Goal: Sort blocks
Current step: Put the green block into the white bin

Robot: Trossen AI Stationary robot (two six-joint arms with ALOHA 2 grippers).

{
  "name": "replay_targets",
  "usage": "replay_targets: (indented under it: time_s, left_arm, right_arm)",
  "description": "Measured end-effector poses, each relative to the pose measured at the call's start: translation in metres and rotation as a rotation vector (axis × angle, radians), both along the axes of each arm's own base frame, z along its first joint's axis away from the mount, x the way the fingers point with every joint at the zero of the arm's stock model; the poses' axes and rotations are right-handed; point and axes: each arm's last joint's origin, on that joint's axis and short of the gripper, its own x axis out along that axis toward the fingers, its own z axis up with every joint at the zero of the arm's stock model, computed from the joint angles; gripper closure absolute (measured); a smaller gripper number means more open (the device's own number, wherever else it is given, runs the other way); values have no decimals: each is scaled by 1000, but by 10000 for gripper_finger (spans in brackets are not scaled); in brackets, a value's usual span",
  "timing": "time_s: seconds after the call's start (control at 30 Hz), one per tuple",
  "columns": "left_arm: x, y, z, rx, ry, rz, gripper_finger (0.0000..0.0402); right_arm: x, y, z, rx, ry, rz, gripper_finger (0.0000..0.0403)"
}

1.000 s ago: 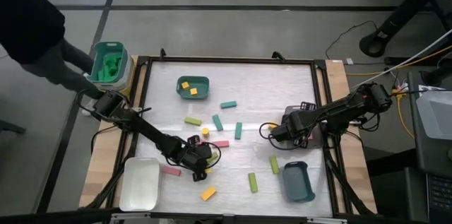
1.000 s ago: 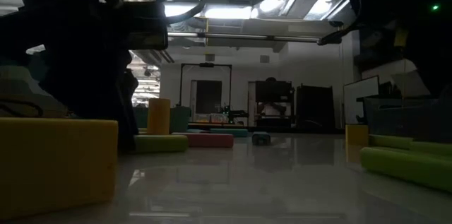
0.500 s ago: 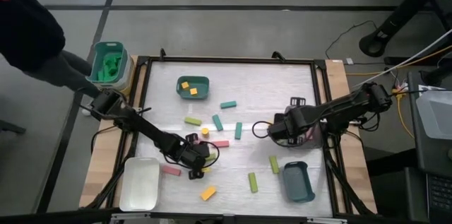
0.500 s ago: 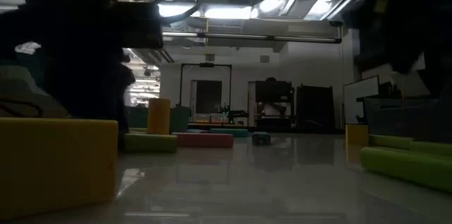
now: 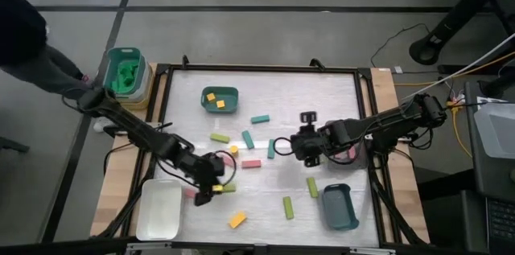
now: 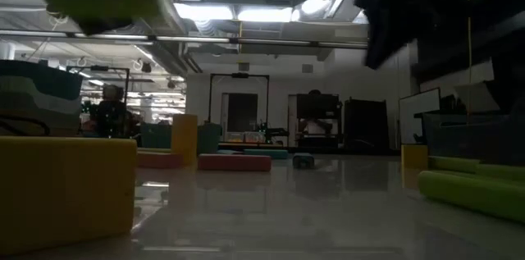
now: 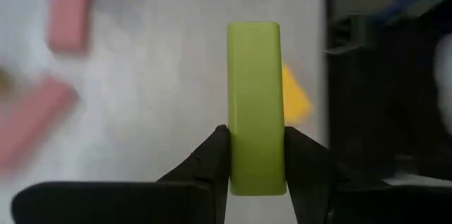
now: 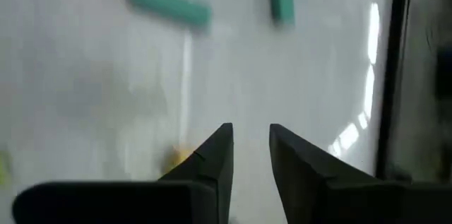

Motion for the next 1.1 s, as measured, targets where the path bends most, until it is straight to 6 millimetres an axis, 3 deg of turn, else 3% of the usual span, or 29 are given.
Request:
replay_targets:
  time_s: [0.27,0.47,0.77,0.97,1.1]
  left_arm:
    - [-50,-8,31,-422,361,138,302]
    - [-80,-29,42,-614,610,287,301]
    - [-116,-51,36,-598,915,520,300]
    - [-130,-50,29,-496,996,614,299]
    - [-134,-45,26,-431,1009,652,285]
  right_arm:
    - [23,9,12,76,-222,141,308]
    - [27,11,8,109,-223,163,308]
    - [45,17,-16,112,-188,190,308]
    - [53,14,-28,106,-163,177,305]
    - [59,1,-36,106,-136,141,282]
